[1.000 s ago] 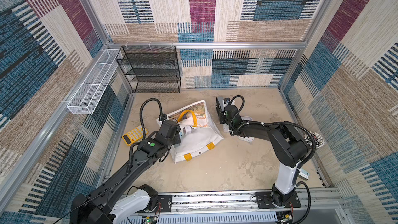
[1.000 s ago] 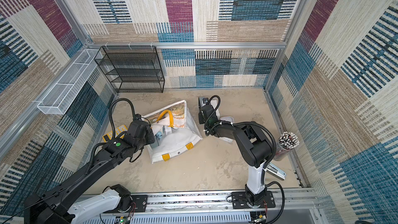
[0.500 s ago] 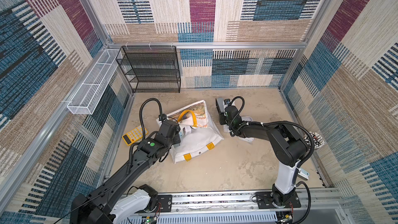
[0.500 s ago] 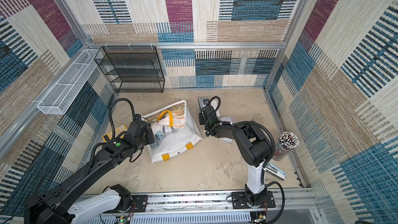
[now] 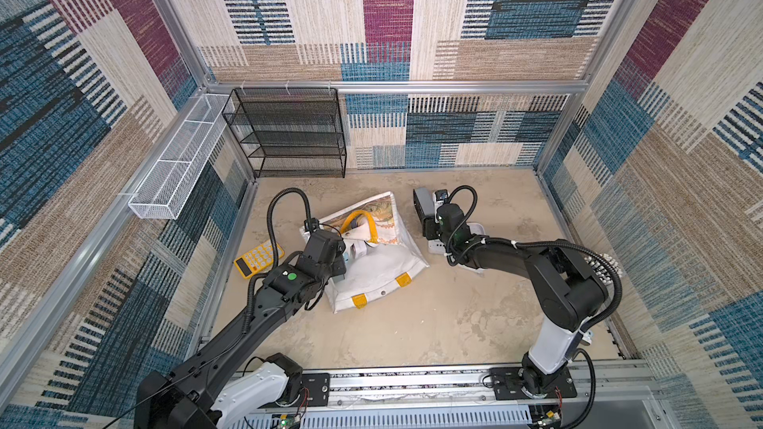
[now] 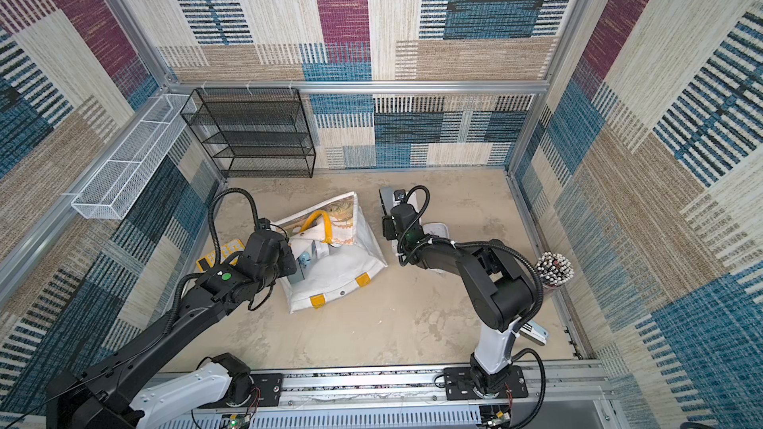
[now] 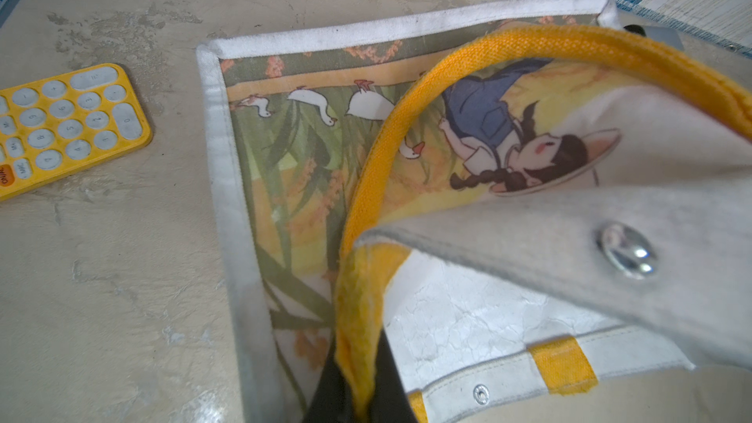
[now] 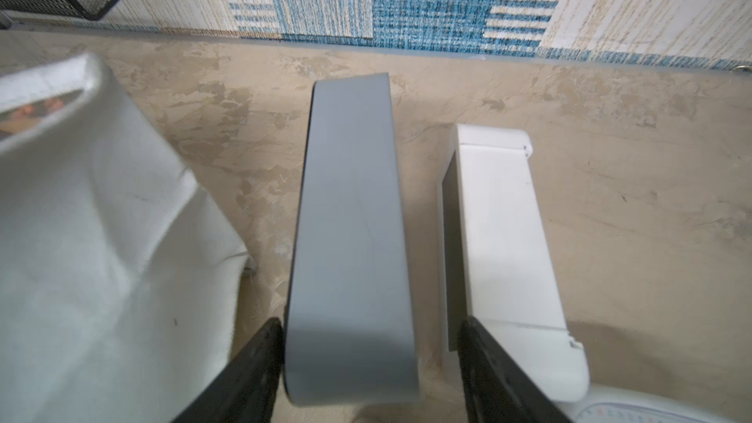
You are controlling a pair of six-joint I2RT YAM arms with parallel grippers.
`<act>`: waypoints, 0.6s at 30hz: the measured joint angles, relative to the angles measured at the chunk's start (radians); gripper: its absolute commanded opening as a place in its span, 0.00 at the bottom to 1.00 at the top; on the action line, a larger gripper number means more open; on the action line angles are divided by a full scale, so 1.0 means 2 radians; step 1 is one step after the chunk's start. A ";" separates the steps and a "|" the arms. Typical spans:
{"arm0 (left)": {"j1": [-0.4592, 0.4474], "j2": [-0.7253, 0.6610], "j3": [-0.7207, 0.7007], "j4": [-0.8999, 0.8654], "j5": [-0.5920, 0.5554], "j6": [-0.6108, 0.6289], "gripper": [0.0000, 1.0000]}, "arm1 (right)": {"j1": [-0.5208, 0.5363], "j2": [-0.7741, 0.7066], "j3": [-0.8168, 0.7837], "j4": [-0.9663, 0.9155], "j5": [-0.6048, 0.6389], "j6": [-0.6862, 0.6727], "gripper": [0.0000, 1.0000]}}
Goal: Take the alarm clock out of the canvas bag
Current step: Place the alarm at the center of the board.
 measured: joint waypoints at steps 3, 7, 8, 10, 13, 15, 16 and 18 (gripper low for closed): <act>0.000 0.000 0.000 0.000 0.000 0.000 0.00 | 0.000 -0.025 -0.019 0.004 -0.001 0.002 0.78; 0.000 0.000 0.000 0.000 0.000 0.000 0.00 | 0.000 -0.056 -0.045 0.007 -0.005 0.006 0.87; 0.000 0.000 0.000 0.000 0.000 0.000 0.00 | 0.000 -0.064 -0.052 0.011 -0.006 0.009 0.89; 0.000 0.000 0.000 0.000 0.000 0.000 0.00 | 0.000 -0.078 -0.064 0.014 -0.009 0.015 0.92; 0.000 0.000 0.000 0.000 0.000 0.000 0.00 | 0.000 -0.097 -0.080 0.018 -0.014 0.026 0.94; 0.000 -0.001 0.000 0.000 0.000 0.000 0.00 | 0.000 -0.109 -0.090 0.018 -0.019 0.032 0.96; 0.000 -0.001 0.000 0.000 0.000 0.000 0.00 | 0.000 -0.115 -0.095 0.019 -0.022 0.036 0.97; 0.000 -0.002 0.000 0.000 0.000 0.000 0.00 | 0.000 -0.127 -0.104 0.019 -0.024 0.044 0.99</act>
